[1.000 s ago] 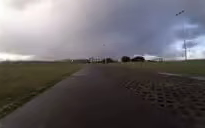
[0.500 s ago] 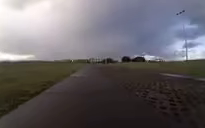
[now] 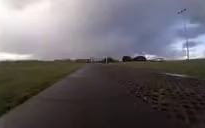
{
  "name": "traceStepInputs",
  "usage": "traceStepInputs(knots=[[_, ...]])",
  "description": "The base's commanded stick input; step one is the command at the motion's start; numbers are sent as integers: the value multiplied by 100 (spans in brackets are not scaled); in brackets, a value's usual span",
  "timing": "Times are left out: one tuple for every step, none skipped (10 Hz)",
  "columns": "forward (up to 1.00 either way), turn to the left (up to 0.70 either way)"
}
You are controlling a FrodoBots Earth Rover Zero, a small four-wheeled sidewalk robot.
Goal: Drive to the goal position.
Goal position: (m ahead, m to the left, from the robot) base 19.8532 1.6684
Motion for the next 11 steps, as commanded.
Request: traceStepInputs(knots=[[70,0],[70,0],[70,0],[70,0],[70,0],[70,0],[70,0],[70,0],[70,0],[70,0],[70,0]])
